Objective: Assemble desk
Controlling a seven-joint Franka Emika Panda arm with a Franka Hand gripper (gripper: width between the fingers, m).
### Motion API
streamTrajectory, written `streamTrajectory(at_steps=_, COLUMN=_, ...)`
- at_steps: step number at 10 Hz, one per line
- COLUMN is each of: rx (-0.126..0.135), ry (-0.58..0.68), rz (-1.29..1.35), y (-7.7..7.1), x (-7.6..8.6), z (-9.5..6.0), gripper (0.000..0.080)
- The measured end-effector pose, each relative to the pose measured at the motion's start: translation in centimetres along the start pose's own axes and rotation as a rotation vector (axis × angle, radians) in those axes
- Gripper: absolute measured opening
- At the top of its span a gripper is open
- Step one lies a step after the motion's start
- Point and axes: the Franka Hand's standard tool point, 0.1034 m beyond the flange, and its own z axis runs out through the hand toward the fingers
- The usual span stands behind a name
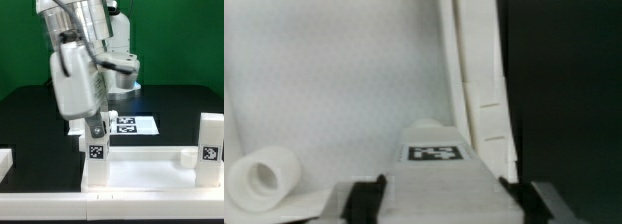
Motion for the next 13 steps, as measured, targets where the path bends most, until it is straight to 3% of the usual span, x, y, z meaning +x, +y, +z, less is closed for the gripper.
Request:
streamTrajectory(at_steps=1, rx=-0.001, ry=0.001, rz=-0.019, y=0.04, x=-0.02, z=0.06, gripper=0.0288)
streamTrajectory(at_steps=2, rx=-0.001, ry=0.004, rz=-0.063, y=0.00, x=0.16, z=0.10, gripper=0.0357)
streamTrajectory(at_steps=3, rx=-0.007, ry=0.003, rz=-0.218, y=-0.08, x=0.55, z=0.16, gripper=0.0541)
streamTrajectory(at_steps=4, rx=-0.026, ry=0.001, rz=-0.367, y=-0.14, x=0.51, z=0.13, gripper=0.0541)
streamTrajectory(at_steps=5, rx=-0.047, ry=0.015, rz=-0.500, y=-0.15, x=-0.06, z=0.10, gripper=0.0616)
streamTrajectory(at_steps=6, rx=-0.041, ry=0.015, rz=-0.522, y=-0.18, x=0.15, z=0.14, gripper=0.0643)
streamTrajectory(at_steps=9, rx=-0.046, ry=0.014, rz=-0.819, y=-0.23, x=0.35, z=0.11, gripper=0.0649)
streamTrajectory(at_steps=11, rx=-0.086, ry=0.045, rz=-1.206, y=-0.61, x=0.25, z=0.26, gripper=0.0649)
streamTrajectory(at_steps=12, rx=-0.079, ry=0.041, rz=-1.144, y=-0.62, x=0.17, z=0.28, gripper=0.0649)
streamTrajectory(at_steps=13, rx=-0.078, ry=0.042, rz=-1.145, y=-0.63, x=0.21, z=0.30, gripper=0.0552)
